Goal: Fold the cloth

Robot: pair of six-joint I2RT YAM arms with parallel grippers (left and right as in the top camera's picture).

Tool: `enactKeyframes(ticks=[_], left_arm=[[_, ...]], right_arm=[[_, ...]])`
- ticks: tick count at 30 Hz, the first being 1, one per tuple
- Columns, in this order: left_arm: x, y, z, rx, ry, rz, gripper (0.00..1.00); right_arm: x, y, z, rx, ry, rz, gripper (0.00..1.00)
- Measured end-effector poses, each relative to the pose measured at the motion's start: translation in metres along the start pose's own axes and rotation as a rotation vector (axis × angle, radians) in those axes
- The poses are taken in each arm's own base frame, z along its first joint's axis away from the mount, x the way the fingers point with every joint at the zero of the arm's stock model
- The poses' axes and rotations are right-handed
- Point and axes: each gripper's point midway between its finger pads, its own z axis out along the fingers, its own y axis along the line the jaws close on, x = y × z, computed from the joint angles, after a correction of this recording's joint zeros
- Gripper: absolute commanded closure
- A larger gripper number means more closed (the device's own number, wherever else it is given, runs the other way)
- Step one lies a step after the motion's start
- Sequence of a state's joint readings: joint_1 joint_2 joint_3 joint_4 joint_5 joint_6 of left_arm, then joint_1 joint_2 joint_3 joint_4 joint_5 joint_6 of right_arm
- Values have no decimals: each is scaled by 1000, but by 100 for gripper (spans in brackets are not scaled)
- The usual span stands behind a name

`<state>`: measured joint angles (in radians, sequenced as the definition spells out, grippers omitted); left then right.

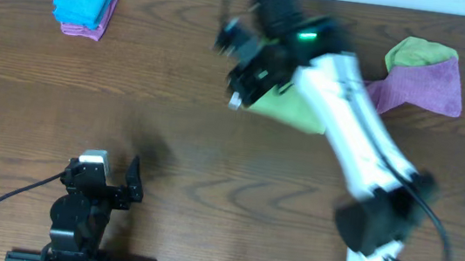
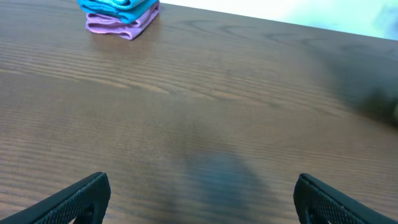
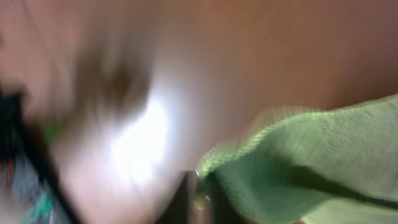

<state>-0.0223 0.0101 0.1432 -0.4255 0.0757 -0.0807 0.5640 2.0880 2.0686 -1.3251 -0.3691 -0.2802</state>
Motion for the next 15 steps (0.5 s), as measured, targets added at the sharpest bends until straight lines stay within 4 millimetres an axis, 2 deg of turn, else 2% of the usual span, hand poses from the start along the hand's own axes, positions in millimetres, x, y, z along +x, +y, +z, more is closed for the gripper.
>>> enactKeyframes(ticks=[1,3,5,7,8,10,11,12,15], left_arm=[[0,0,0,0,0,0,5],[0,0,0,0,0,0,5],[0,0,0,0,0,0,5],[0,0,0,0,0,0,5],[0,0,0,0,0,0,5],[0,0,0,0,0,0,5],[0,0,0,0,0,0,5],[0,0,0,0,0,0,5],[0,0,0,0,0,0,5]], right_arm=[[10,1,23,-28,71,-5,4],[18,-3,40,-42,119,-2,3],[19,-13,42,-34,117,-1,6],[18,-27,35,-8,97,17,10],[19,-35,32,12,91,31,16],[22,-59,25,68,84,62,42],[25,-77,21,111,77,90,76],[29,-90,20,137,74,110,98],[47,-123,29,187,78,189,99]])
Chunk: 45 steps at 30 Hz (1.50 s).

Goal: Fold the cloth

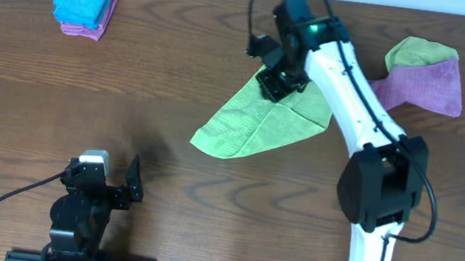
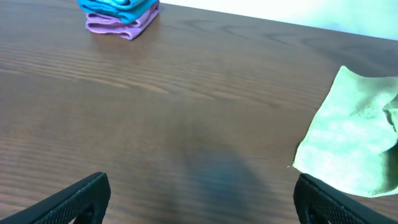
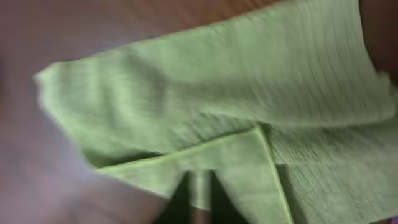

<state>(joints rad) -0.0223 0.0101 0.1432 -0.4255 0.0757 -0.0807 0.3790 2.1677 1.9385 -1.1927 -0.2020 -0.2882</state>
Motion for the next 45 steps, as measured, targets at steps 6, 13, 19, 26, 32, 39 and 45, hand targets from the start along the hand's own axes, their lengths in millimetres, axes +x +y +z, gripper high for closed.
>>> enactKeyframes(ticks=[6,13,19,26,32,39,45], left_arm=[[0,0,0,0,0,0,5],[0,0,0,0,0,0,5],[0,0,0,0,0,0,5],[0,0,0,0,0,0,5],[0,0,0,0,0,0,5],[0,0,0,0,0,0,5],[0,0,0,0,0,0,5]], right_arm=[[35,-23,37,18,72,128,99],[53,-59,56,68,56,250,53],[49,-84,52,93,4,267,57],[53,-75,60,32,24,243,60],[59,-66,71,-32,51,228,62],[59,-53,71,-105,47,203,70],[67,-41,69,-159,81,196,90]])
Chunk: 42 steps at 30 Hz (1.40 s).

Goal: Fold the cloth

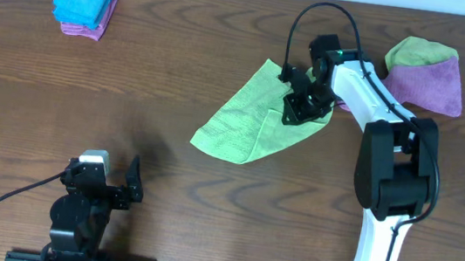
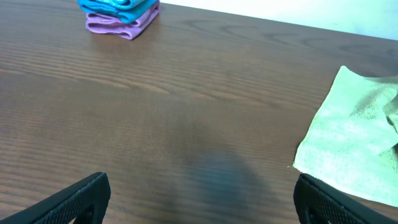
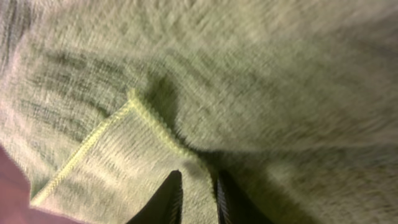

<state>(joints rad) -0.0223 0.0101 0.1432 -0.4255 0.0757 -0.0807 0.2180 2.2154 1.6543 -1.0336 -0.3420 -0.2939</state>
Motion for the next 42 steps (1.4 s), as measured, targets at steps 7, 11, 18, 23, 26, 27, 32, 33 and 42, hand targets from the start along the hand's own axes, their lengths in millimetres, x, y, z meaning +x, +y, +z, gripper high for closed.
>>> enactKeyframes(ticks=[7,11,18,23,26,27,32,33,42], left_arm=[[0,0,0,0,0,0,5],[0,0,0,0,0,0,5],[0,0,0,0,0,0,5],[0,0,0,0,0,0,5],[0,0,0,0,0,0,5],[0,0,0,0,0,0,5],[0,0,0,0,1,0,5],[0,0,0,0,0,0,5],[0,0,0,0,0,0,5]], right_arm=[[29,10,-2,-39,117,36,98],[45,16,-5,-60,184,60,98],[62,26,-16,-80,246,83,98],[45,25,-51,8,117,44,98],[34,31,-87,75,-25,2,99],[35,32,-92,85,-49,-4,99],[102,36,-57,76,59,41,75],[126,36,-41,66,127,72,54],[109,21,-25,112,27,146,99]])
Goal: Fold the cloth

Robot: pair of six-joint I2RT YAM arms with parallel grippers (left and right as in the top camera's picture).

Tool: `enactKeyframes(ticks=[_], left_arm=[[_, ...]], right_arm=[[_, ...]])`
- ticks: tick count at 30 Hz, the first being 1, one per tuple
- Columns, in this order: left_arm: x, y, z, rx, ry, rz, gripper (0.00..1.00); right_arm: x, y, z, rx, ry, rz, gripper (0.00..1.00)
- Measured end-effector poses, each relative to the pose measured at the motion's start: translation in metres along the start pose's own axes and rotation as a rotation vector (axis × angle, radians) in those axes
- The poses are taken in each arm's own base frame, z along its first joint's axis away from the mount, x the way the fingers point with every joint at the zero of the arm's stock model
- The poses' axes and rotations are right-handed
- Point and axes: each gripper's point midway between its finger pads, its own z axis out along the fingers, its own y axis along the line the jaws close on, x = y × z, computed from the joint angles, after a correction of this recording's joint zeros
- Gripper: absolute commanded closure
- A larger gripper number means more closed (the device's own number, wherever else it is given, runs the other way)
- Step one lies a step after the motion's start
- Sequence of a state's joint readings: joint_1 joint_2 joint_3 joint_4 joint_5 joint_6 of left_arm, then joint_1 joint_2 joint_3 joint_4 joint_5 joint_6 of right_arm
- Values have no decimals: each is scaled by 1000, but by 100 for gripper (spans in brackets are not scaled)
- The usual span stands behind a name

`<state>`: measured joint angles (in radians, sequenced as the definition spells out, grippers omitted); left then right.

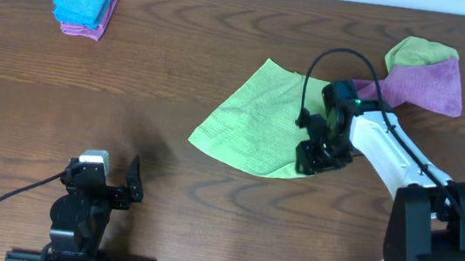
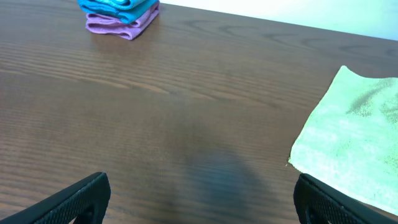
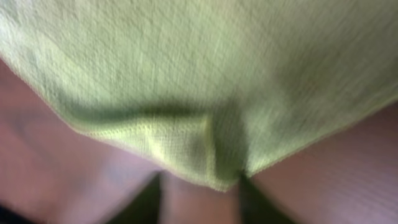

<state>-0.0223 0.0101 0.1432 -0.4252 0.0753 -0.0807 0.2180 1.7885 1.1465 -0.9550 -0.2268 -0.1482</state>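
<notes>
A light green cloth [image 1: 256, 120] lies spread flat on the brown table [image 1: 131, 93], seen also at the right edge of the left wrist view [image 2: 354, 143]. My right gripper [image 1: 313, 157] sits low at the cloth's near right corner. In the right wrist view, the cloth [image 3: 205, 74] fills the frame and its corner points down between the two blurred fingers of the right gripper [image 3: 200, 186], which stand apart. My left gripper [image 2: 202, 205] rests open at the near left [image 1: 132, 181], with nothing between its fingers.
A folded stack of blue and purple cloths [image 1: 86, 4] sits at the far left corner, also in the left wrist view [image 2: 118, 14]. A loose pile of yellow-green and purple cloths [image 1: 423, 78] lies at the far right, just behind the right arm.
My right gripper went from the cloth's far right part to its near right corner, and its fingers now stand wider apart. The turned-over flap is gone; the cloth lies flat. Left arm unchanged.
First my right gripper held the green cloth up over the middle of the table, in a blur. Then the cloth lay on the table with a flap doubled over, the gripper at its far side, then on its right part. Now it lies spread out.
</notes>
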Motion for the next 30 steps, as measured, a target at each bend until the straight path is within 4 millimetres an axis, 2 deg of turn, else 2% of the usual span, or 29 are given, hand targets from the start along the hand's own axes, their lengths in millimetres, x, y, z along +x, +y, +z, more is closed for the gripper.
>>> enactKeyframes(ticks=[5,10,11,12,13,16,18,22,24,27,28,30], left_arm=[[0,0,0,0,0,0,5],[0,0,0,0,0,0,5],[0,0,0,-1,0,2,5],[0,1,0,-6,-1,4,5],[0,2,0,-10,-1,4,5],[1,3,0,-17,2,4,5],[1,4,0,-21,2,4,5],[1,4,0,-24,1,4,5],[0,5,0,-29,-3,7,5],[-3,6,0,-38,-14,8,5],[-4,7,0,-40,-18,8,5],[-6,7,0,-42,-28,6,5]], right_arm=[[-42,-3,-12,18,-153,29,99],[-91,-3,-44,35,-330,12,99],[-96,-3,-48,36,-349,8,96],[-100,-3,-51,36,-362,8,74],[-101,-2,-53,31,-363,13,45],[-102,4,-64,10,-357,25,16],[-105,8,-77,0,-363,35,5],[-106,15,-113,7,-422,33,1],[-96,18,-131,28,-443,31,1],[-77,25,-169,59,-525,18,2],[-70,28,-175,60,-549,14,2],[-50,33,-173,57,-553,6,2]])
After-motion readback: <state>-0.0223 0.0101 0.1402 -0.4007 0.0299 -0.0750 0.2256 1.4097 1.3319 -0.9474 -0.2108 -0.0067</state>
